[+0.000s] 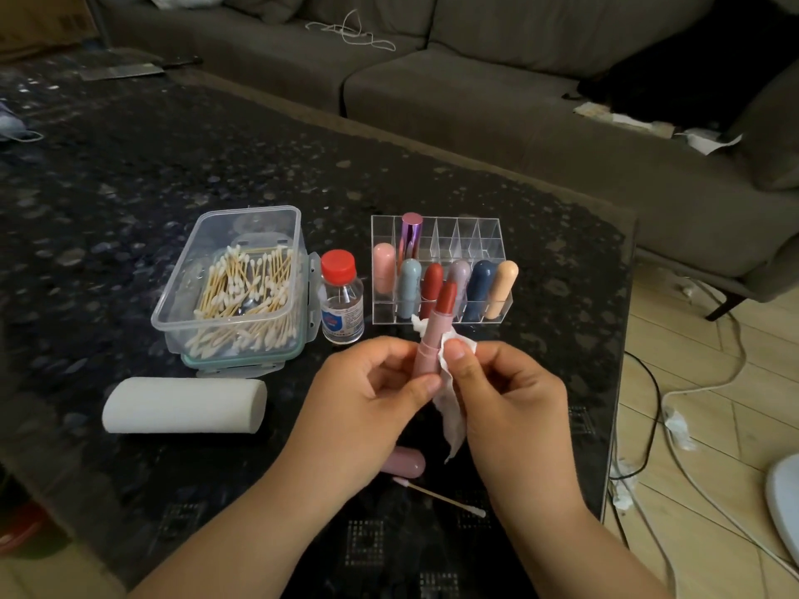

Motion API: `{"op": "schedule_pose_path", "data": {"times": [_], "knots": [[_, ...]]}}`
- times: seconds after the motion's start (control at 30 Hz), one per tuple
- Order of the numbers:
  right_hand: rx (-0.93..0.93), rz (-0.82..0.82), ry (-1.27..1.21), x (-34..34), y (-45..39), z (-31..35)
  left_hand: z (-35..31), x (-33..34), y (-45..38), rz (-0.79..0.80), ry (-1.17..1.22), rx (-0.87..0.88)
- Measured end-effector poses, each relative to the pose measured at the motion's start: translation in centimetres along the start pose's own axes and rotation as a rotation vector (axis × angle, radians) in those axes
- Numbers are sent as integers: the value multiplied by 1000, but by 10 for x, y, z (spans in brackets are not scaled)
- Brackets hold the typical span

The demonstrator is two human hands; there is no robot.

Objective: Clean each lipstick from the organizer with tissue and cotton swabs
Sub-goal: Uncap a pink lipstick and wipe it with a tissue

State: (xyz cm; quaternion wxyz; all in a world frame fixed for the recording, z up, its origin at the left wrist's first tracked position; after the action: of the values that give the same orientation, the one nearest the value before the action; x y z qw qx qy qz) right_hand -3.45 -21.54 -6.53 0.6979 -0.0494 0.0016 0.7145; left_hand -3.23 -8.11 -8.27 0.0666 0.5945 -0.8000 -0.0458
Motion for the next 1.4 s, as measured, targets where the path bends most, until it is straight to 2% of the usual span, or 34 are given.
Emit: {"op": "schedule_pose_path", "data": {"times": [0.1, 0.2, 0.33, 0.6, 0.8, 1.4], "knots": [[-11, -17, 111, -8, -2, 1, -1, -2, -3, -9, -40, 18], [20, -42, 160, -21, -2, 2, -6, -13, -8, -81, -212, 99], [27, -85, 265, -39, 1, 4, 0, -27, -12, -180, -386, 111], [-33, 2, 506, -35, 8, 7, 6, -24, -14, -231, -626, 61], [35, 92, 510, -33, 5, -6, 2, -20, -14, -252, -678, 74], [-23, 110, 590, -30, 3, -5, 0, -24, -7, -218, -672, 87]]}}
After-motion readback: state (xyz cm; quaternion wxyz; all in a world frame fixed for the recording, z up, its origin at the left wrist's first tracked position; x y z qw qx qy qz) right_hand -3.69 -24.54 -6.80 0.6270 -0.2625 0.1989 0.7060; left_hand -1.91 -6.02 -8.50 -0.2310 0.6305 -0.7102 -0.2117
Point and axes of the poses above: each hand's wrist, its own y-axis away from the middle knuckle, its own x-axis out of the palm, z = x × y, the point moved 8 cm from there along -y, towards the middle knuckle, and after that the axes turned 13 degrees about z, right-handed, at the moved point
